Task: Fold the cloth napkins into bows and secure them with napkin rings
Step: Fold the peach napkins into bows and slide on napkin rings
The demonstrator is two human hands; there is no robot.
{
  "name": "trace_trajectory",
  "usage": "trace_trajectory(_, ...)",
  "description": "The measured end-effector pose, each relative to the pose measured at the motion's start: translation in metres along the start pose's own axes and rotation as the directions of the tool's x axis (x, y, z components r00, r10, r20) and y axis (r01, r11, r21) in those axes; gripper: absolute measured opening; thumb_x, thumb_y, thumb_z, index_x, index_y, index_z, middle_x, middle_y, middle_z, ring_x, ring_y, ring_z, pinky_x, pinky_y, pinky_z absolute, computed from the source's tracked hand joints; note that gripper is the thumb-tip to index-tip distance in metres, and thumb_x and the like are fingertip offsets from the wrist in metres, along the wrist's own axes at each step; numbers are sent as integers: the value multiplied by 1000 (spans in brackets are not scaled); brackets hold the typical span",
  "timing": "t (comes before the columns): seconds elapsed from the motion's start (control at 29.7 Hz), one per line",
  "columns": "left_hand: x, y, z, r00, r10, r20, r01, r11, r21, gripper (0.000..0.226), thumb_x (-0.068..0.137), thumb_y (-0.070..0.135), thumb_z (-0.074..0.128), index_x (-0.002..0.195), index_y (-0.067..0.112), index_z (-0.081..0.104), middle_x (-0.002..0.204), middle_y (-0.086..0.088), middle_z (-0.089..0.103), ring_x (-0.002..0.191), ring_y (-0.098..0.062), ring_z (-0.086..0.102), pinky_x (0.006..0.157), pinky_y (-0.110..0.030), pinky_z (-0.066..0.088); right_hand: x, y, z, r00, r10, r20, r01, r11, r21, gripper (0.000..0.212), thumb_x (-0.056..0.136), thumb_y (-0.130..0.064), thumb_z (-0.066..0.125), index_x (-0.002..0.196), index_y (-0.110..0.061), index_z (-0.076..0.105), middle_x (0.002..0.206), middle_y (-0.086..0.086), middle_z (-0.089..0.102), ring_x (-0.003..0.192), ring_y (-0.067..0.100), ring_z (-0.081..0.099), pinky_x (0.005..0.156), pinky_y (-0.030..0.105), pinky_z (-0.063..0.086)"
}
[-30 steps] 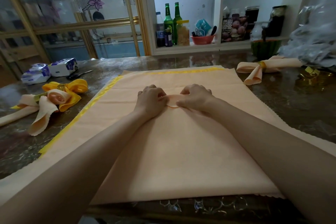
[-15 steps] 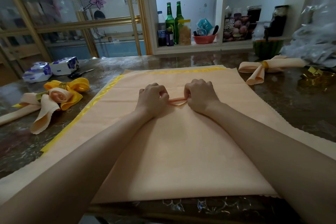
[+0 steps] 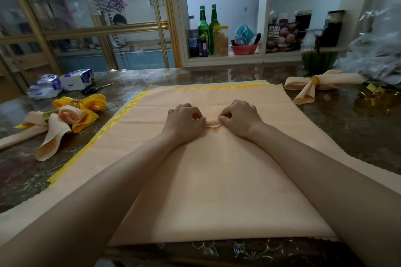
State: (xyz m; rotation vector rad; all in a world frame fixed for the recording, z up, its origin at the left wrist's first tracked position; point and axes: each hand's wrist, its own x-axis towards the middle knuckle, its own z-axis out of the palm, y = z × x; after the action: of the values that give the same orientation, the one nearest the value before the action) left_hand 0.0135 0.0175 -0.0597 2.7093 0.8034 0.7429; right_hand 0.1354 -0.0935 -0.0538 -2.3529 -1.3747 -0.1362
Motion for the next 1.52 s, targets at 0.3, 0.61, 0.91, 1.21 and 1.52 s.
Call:
trace_trajectory(0.3,-2,3,-3,998,42,50,-42,999,-6,15,85,22,56,93,17,67,103,-2,59,103,-21,51,95,-35,36,-4,-4,-5,1000,-1,0,1,996,84,19,90,-29,56,101,-18,68,110,3,62,106,20,51,94,35,33)
trace_trajectory(0.61,-2,4,-4,988,129,84,-135,988,74,19,85,21,54,98,14,66,105,-5,60,103,-23,51,90,-32,36,-10,-11,-8,999,-32,16,30,994,105,12,89,-18,54,96,-17,63,104,3,61,100,21,54,94,36,42)
trace_trajectory(0.91,-2,12,-15,970,219,108,-235,956,174,18,83,22,58,100,19,66,104,1,57,101,-17,47,84,-26,32,-17,-12,-20,990,-138,8,137,990,34,12,83,-9,56,81,-21,57,89,-3,53,90,18,51,85,31,42)
trace_trajectory(1.21,-1,17,-20,960,-18,278,45,995,-90,16,90,25,60,99,14,64,88,0,57,76,-13,50,68,-25,39,-20,-7,-21,993,-12,115,-10,982,189,17,92,-24,56,99,-14,69,103,3,64,96,20,57,89,34,47)
trace_trajectory(1.52,3,9,-26,949,-46,311,80,992,-97,17,88,19,63,102,13,71,104,-2,66,89,-10,52,77,-19,37,-16,-5,-17,990,9,144,-41,974,221,17,90,-18,60,101,-15,72,107,2,67,101,18,57,91,31,45)
